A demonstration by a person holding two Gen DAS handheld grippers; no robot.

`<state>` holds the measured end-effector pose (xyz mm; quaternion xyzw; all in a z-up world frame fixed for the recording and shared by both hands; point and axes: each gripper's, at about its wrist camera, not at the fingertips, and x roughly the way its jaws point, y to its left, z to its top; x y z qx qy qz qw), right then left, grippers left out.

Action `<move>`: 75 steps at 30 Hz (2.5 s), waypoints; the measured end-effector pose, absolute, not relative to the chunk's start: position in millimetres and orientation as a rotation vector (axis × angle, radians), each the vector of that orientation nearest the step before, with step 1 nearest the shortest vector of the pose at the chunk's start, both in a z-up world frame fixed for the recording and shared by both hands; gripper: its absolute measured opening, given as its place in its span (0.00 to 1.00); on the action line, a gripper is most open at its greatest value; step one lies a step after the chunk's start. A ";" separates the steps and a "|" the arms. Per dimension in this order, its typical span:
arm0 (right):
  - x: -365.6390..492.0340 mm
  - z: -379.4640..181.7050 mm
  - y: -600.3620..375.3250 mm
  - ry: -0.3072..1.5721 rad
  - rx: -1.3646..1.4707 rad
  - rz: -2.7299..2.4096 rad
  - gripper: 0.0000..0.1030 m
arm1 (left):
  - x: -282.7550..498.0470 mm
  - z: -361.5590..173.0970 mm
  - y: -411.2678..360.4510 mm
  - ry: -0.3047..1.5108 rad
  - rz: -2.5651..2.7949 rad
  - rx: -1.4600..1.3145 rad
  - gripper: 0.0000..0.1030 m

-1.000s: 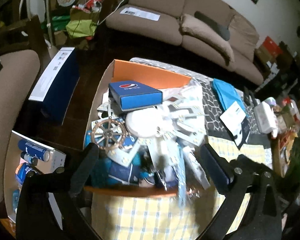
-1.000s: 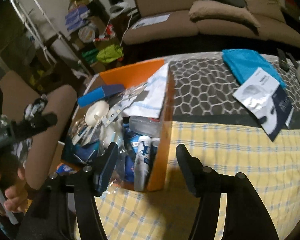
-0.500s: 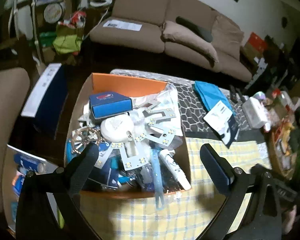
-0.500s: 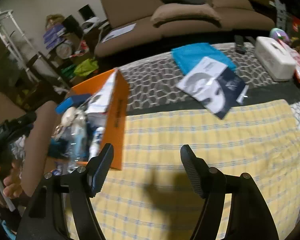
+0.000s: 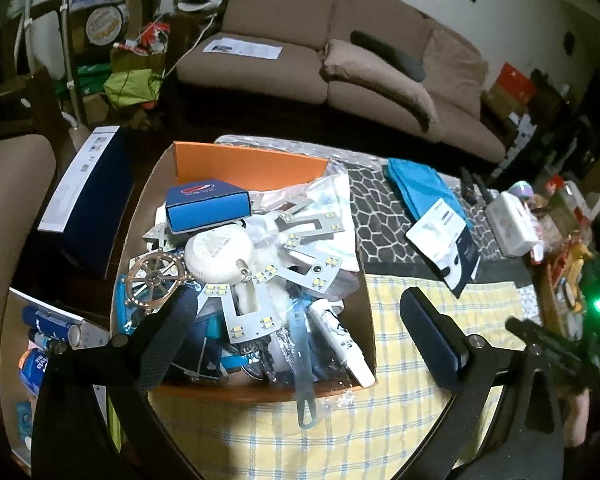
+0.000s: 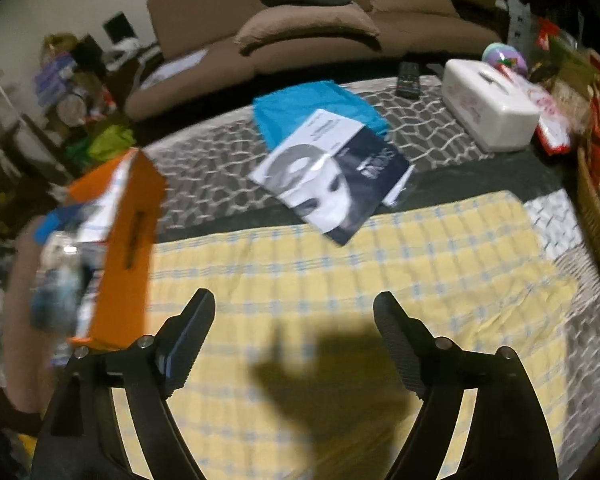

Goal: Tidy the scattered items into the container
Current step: 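Reach the right tool to the SKIN face-mask packet and grasp it, then carry the SKIN packet with the right tool toward the left tool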

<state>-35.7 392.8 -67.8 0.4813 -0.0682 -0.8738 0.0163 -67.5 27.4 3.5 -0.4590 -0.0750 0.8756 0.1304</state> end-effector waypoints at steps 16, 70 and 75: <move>-123.1 -153.6 482.8 -1.166 1.433 -2.533 0.97 | -72.1 -3.7 30.3 -0.266 2.502 -1.357 0.99; -244.5 -149.7 399.8 0.511 1.552 -2.342 0.19 | -70.8 -21.8 56.9 -0.192 2.444 -1.416 0.98; -190.8 -136.5 401.8 0.306 1.590 -2.323 0.04 | -61.6 -12.0 59.1 -0.201 2.429 -1.379 0.98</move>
